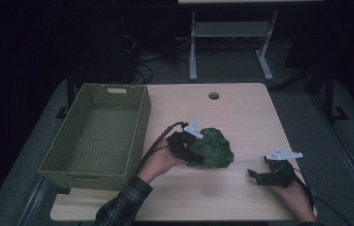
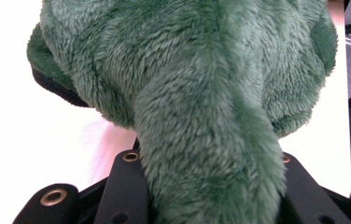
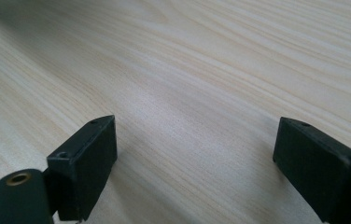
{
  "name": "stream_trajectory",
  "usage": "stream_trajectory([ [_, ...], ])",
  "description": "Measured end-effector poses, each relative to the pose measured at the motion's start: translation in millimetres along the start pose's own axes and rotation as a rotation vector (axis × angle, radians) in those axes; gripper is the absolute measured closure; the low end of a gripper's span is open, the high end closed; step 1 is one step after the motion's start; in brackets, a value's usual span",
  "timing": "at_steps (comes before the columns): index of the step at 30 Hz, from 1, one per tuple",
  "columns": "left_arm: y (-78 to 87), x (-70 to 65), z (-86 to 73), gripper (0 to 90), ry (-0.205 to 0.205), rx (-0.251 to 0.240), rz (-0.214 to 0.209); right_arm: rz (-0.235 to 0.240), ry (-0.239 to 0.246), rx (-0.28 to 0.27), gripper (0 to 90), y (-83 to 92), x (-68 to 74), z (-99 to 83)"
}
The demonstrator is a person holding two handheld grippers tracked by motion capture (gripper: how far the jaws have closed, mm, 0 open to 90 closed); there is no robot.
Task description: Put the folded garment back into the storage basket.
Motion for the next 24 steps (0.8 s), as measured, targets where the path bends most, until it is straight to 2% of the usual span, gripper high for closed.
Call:
stream_trajectory([
  [12, 63.3, 6.7, -5.7, 65.1, 0.024, -0.026, 0.085, 0.000, 0.000, 0.000, 13.2, 0.0, 0.0, 0.0],
  [15, 76.5, 10.3, -10.8, 65.1, 0.037, -0.021, 0.103, 0.000, -0.001, 0.000, 13.2, 0.0, 0.1, 0.0],
  [20, 97.2, 15.1, -19.8, 65.1, 0.066, -0.040, 0.135, 0.000, -0.001, 0.000, 13.2, 0.0, 0.1, 0.0],
  [21, 97.2, 15.1, -19.8, 65.1, 0.066, -0.040, 0.135, 0.000, -0.001, 0.000, 13.2, 0.0, 0.1, 0.0],
  [24, 113.2, 20.5, -29.7, 65.1, 0.084, -0.052, 0.164, 0.000, -0.001, 0.000, 13.2, 0.0, 0.1, 0.0],
])
Point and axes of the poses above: each handheld gripper's, and its own axes: y roughly backward along the jaws, z roughly out of its top, x roughly to its left, the point moved 6 cm from there along -y, roughly forward along the jaws, and after that the axes turned 9 degrees about -z, right-handed, at the moved point
